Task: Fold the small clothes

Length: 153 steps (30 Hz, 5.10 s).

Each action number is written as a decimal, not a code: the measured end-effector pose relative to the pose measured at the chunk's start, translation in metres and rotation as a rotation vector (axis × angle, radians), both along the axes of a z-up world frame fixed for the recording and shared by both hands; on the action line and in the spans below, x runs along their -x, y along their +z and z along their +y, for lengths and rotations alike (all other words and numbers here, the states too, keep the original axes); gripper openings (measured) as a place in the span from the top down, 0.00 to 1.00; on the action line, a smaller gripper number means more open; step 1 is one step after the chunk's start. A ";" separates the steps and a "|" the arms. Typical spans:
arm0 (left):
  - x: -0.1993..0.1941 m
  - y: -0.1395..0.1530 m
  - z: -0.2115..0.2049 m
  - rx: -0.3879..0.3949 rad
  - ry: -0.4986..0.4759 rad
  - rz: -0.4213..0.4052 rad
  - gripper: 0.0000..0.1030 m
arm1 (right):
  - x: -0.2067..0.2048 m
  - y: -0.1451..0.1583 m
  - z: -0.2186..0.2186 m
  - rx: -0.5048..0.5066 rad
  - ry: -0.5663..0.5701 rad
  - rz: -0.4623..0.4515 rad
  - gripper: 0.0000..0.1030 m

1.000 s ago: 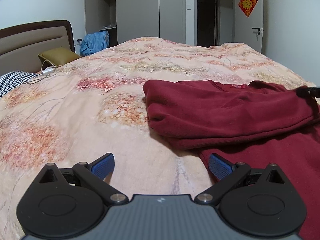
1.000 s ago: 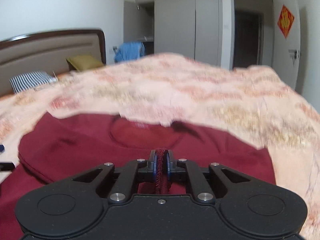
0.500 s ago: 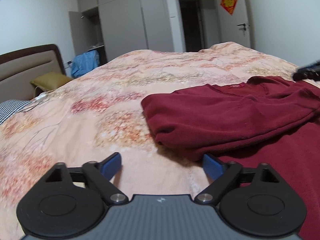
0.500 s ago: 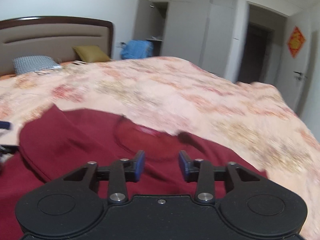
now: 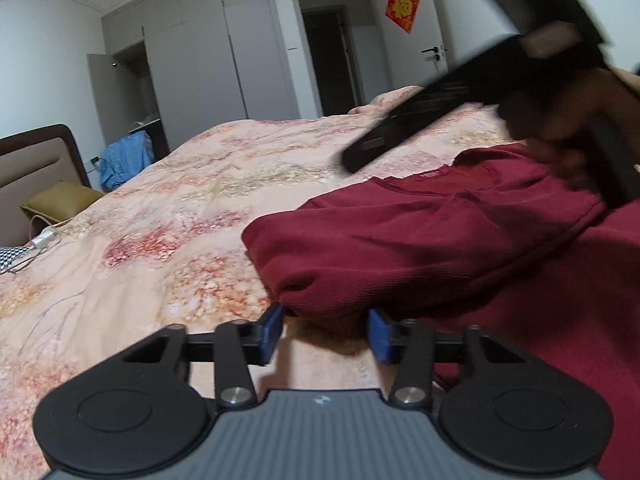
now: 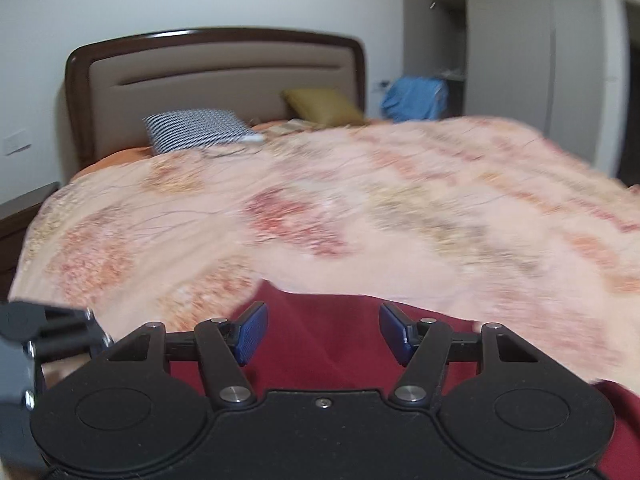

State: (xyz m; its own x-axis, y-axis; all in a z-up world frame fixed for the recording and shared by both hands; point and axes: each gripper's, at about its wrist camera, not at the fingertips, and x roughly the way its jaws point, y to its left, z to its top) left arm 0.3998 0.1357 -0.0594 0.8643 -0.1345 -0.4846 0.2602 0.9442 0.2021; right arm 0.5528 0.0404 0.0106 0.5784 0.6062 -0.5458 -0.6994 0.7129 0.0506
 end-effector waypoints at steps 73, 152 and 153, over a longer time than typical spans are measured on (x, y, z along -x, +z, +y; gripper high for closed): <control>0.012 0.006 0.059 0.472 0.388 -0.004 0.04 | 0.129 -0.085 -0.267 0.080 -0.665 -0.102 0.01; 0.249 0.036 -0.118 0.240 0.409 0.318 0.00 | 0.456 -0.093 -0.210 0.467 -0.085 -0.531 0.93; 0.248 0.036 -0.118 0.240 0.408 0.319 0.00 | 0.455 -0.086 -0.210 0.434 -0.094 -0.507 0.94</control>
State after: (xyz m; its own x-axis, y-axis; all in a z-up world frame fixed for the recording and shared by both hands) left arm 0.1514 0.0175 -0.0238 0.6855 0.0409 -0.7269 -0.1221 0.9907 -0.0594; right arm 0.0982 -0.1696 -0.0758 0.8671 0.3277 -0.3751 -0.4948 0.6538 -0.5725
